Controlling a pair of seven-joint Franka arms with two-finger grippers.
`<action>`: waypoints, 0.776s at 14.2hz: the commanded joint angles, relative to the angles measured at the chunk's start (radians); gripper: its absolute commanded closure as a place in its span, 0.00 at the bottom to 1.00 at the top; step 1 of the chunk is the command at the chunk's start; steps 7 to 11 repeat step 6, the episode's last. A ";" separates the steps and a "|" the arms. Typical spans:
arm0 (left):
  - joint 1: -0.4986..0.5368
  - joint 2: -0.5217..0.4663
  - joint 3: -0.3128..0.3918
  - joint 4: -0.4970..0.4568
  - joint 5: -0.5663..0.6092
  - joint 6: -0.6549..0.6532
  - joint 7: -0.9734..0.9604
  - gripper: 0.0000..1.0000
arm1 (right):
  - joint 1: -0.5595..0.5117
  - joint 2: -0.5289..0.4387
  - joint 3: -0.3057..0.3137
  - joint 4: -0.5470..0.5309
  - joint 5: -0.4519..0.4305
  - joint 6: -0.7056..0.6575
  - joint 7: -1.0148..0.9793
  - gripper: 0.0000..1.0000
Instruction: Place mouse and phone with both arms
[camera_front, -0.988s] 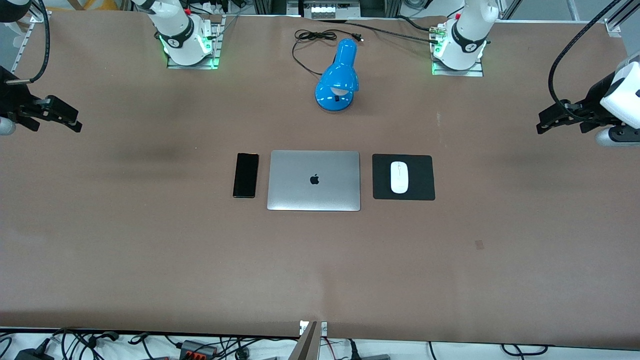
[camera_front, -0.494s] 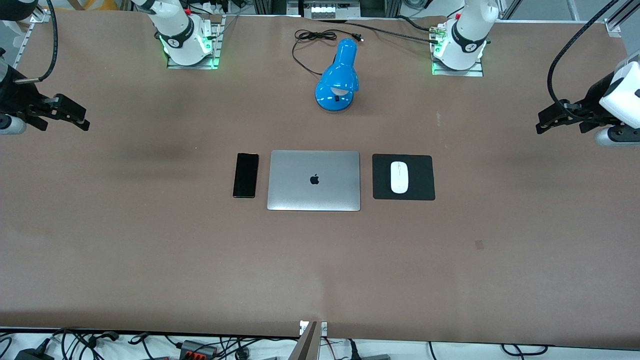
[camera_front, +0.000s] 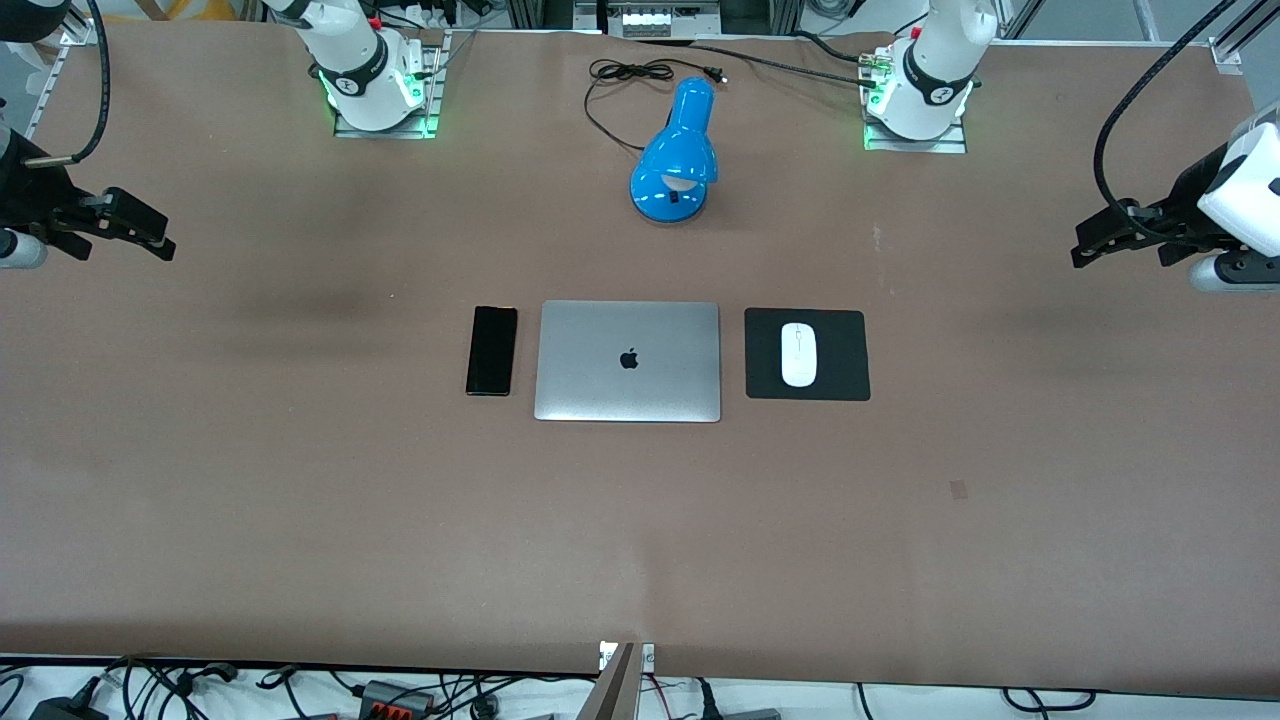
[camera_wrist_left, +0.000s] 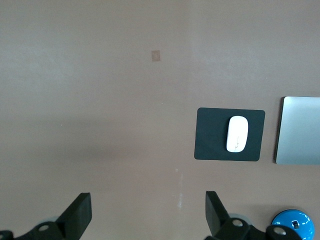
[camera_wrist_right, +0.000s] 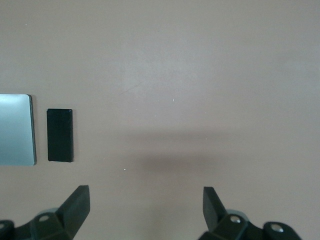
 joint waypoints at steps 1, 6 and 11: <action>-0.003 -0.002 0.003 0.017 -0.024 -0.021 0.003 0.00 | 0.009 -0.014 -0.010 0.004 -0.013 -0.034 -0.002 0.00; -0.004 -0.002 0.003 0.017 -0.024 -0.021 0.007 0.00 | 0.009 -0.016 -0.008 0.004 -0.013 -0.036 -0.003 0.00; -0.004 -0.002 0.003 0.017 -0.024 -0.021 0.007 0.00 | 0.009 -0.016 -0.008 0.004 -0.013 -0.036 -0.003 0.00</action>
